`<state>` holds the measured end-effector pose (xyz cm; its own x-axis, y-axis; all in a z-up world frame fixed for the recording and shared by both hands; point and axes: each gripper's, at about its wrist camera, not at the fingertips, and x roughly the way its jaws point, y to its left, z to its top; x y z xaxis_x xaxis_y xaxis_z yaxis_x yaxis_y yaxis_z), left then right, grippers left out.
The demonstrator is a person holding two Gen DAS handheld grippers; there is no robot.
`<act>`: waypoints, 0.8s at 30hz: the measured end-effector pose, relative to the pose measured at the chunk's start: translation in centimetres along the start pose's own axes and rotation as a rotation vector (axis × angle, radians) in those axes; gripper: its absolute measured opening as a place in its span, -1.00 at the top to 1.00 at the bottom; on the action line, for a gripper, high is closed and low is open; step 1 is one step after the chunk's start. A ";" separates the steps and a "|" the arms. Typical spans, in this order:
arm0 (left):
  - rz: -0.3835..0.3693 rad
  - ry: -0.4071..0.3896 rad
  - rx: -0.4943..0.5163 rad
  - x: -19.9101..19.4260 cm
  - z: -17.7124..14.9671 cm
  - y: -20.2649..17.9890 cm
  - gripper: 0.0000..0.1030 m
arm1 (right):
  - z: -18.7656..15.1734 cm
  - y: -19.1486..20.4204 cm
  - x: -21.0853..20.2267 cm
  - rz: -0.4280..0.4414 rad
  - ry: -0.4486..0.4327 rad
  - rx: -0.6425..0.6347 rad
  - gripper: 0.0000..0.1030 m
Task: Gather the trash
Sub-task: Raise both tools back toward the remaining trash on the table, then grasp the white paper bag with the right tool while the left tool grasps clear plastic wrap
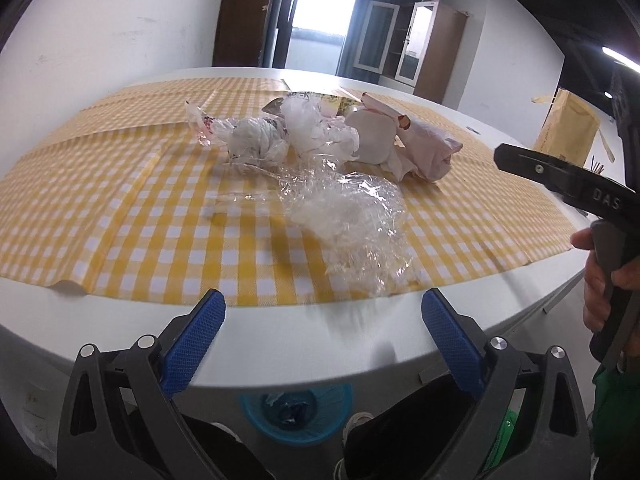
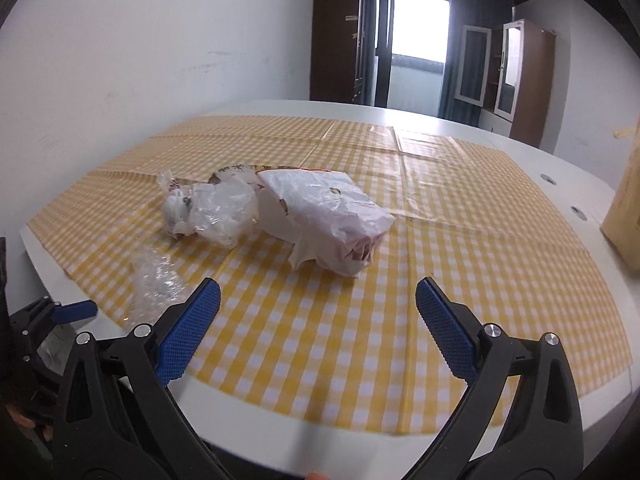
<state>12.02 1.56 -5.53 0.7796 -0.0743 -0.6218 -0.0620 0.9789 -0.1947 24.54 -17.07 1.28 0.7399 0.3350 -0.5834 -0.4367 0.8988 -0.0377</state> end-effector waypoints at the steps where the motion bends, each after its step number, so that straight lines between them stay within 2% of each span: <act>1: 0.002 0.001 0.003 0.2 0.2 0.0 -0.86 | 0.4 -0.2 0.6 -0.005 0.008 -0.007 -0.76; 4: -0.003 0.009 0.002 0.7 0.6 -0.1 -0.85 | 1.3 -0.6 2.3 -0.002 0.042 -0.016 -0.62; 8: -0.010 0.011 0.021 0.9 1.2 -0.4 -0.73 | 2.4 -1.0 3.8 0.031 0.081 -0.026 -0.59; 10: -0.011 0.017 0.024 1.2 1.5 -0.4 -0.69 | 2.9 -1.1 4.9 0.041 0.103 -0.034 -0.44; 16: -0.033 0.028 0.028 1.6 2.0 -0.6 -0.53 | 3.7 -1.4 6.9 0.058 0.151 -0.066 -0.30; 19: -0.039 0.031 0.033 1.7 2.1 -0.7 -0.31 | 3.9 -1.3 7.5 0.060 0.174 -0.079 -0.10; 23: -0.036 0.027 0.036 1.7 2.0 -0.8 0.18 | 3.9 -1.3 7.5 0.066 0.178 -0.070 0.10; 24: -0.036 0.022 0.041 1.5 1.9 -0.9 0.20 | 3.9 -1.4 7.4 0.072 0.177 -0.060 0.28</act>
<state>14.42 0.92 -4.88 0.7672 -0.1137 -0.6312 -0.0076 0.9825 -0.1863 32.63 -14.71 0.18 0.6063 0.3380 -0.7198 -0.5187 0.8542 -0.0358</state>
